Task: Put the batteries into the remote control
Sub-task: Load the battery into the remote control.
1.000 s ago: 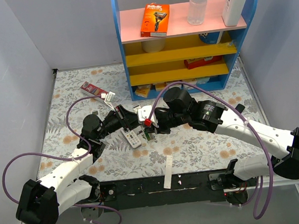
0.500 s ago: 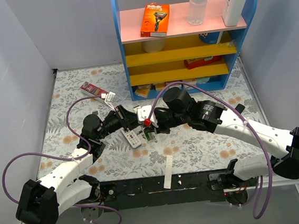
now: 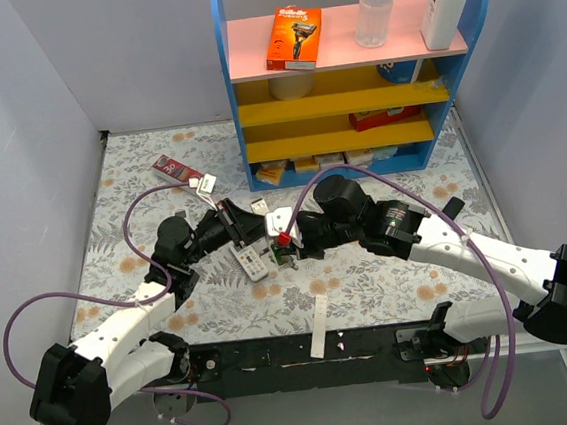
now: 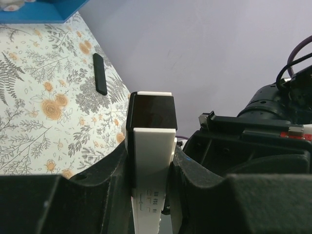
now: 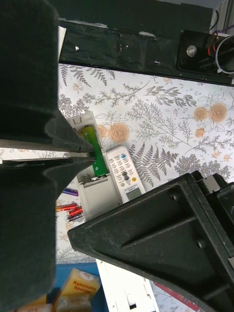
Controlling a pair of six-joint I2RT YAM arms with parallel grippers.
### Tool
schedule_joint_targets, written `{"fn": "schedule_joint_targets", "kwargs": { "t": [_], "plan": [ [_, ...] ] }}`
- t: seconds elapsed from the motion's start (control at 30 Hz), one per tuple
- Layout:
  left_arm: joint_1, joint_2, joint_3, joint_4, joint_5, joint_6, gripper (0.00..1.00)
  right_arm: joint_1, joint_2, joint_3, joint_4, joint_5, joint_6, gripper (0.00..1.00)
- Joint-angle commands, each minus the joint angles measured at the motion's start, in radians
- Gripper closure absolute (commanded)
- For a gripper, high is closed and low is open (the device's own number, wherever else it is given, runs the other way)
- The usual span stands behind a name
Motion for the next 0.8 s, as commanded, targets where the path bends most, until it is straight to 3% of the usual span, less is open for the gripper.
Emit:
{"fn": "schedule_joint_targets", "kwargs": {
  "t": [0.0,0.23,0.33,0.57,0.77],
  "plan": [
    [-0.001,-0.051,0.077,0.105,-0.045,-0.047,1.0,0.004,0.011,-0.074,-0.049,0.006,0.031,0.87],
    [-0.001,-0.057,0.045,0.088,-0.061,-0.035,1.0,0.004,0.008,-0.108,-0.015,0.029,0.069,0.86],
    [-0.001,-0.081,0.007,-0.01,-0.132,0.028,1.0,0.004,-0.002,-0.075,0.005,0.034,0.135,0.84],
    [-0.001,-0.175,-0.119,-0.298,-0.432,0.044,1.0,-0.008,-0.008,-0.051,0.036,0.109,0.277,0.73],
    [0.001,-0.276,-0.156,-0.533,-0.661,0.021,1.0,-0.024,0.079,-0.071,0.023,0.203,0.38,0.64]
  ]
}}
